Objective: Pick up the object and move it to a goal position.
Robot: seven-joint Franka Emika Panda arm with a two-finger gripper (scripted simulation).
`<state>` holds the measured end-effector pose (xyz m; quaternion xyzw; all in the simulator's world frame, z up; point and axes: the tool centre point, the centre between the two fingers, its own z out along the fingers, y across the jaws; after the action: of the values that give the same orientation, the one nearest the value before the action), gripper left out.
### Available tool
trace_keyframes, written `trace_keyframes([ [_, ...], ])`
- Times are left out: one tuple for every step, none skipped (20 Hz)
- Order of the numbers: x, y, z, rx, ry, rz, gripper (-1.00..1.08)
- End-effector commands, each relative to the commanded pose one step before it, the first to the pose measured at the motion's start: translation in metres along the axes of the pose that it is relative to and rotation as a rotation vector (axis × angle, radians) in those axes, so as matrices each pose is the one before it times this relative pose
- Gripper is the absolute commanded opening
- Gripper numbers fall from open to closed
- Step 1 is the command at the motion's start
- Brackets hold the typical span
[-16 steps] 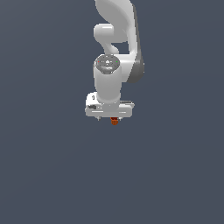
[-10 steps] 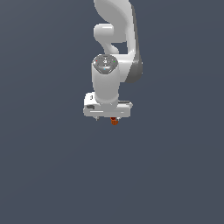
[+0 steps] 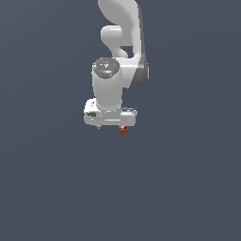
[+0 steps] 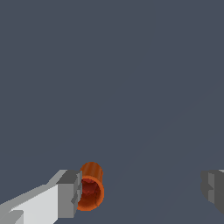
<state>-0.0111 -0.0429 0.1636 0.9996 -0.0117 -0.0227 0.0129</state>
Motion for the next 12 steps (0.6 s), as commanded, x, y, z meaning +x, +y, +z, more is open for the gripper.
trace_keyframes([
  [-0.00154, -0.002, 0.00228, 0.00053, 0.0006, -0.01241, 1.0],
  [-0.00103, -0.00085, 0.00144, 0.00017, 0.00074, -0.00819, 1.0],
  [-0.00123, -0.00101, 0.00171, 0.00018, 0.00088, -0.0098, 1.0],
  [-0.00144, -0.0013, 0.00199, 0.00029, 0.00104, -0.01142, 1.0],
  [-0.00168, -0.00166, 0.00231, 0.00043, 0.00122, -0.01322, 1.0],
  [-0.0019, -0.00198, 0.0026, 0.00053, 0.0014, -0.01499, 1.0],
  [-0.00212, -0.00217, 0.00285, 0.00054, 0.00156, -0.01663, 1.0],
  [-0.00234, -0.00237, 0.00309, 0.00055, 0.00172, -0.0183, 1.0],
  [-0.00257, -0.00265, 0.00334, 0.0006, 0.0019, -0.02003, 1.0],
  [-0.00281, -0.00298, 0.00359, 0.00065, 0.00209, -0.02184, 1.0],
  [-0.00304, -0.00328, 0.00382, 0.00069, 0.00228, -0.0236, 1.0],
  [-0.00327, -0.0036, 0.00404, 0.00073, 0.00248, -0.02537, 1.0],
])
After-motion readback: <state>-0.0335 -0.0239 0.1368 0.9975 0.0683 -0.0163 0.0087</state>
